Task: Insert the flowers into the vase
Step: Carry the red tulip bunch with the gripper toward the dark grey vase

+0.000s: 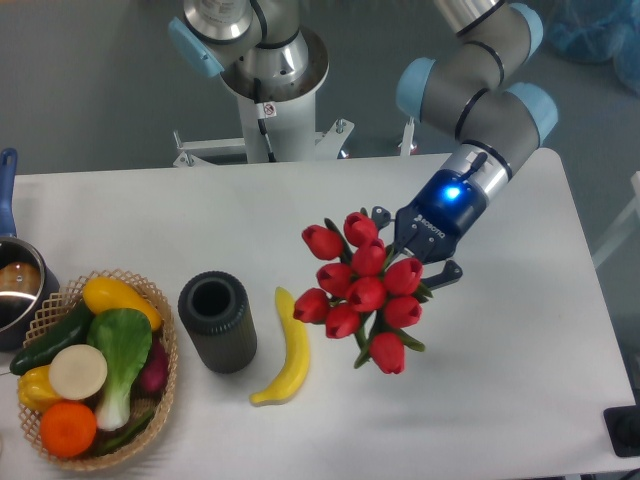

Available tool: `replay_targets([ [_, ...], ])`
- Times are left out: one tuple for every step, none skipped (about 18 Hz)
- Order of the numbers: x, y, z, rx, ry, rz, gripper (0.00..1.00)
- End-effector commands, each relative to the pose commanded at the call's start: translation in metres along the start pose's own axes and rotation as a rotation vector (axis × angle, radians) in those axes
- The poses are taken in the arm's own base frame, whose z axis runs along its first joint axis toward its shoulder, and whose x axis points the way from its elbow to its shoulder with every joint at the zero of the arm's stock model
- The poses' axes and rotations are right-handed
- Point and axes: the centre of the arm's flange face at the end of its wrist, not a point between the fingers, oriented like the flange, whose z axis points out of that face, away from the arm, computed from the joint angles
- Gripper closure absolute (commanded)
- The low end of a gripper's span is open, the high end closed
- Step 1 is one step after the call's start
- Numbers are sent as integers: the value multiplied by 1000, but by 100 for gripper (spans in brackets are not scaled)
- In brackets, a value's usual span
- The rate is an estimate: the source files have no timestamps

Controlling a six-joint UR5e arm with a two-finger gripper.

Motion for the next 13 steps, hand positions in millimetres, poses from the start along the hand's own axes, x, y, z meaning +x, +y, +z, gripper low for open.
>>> replay_targets([
  [7,2,4,8,10,-4,72],
  [13,7,7,23,19,-1,72],
  [20,12,14,53,37,18,72],
  [28,15,21,102,56,31,72],
  [34,19,24,157,67,31,72],
  [40,21,30,190,82,30,72],
  [46,23,36,201,95,25,72],
  [50,23,41,202,105,33,72],
  [53,22,48,207,115,51,72],
  [56,19,54,224,128,65,72],
  [57,16,55,244,131,77,72],
  [58,10,57,261,139,85,72],
  [65,7,65,267,157,88,72],
])
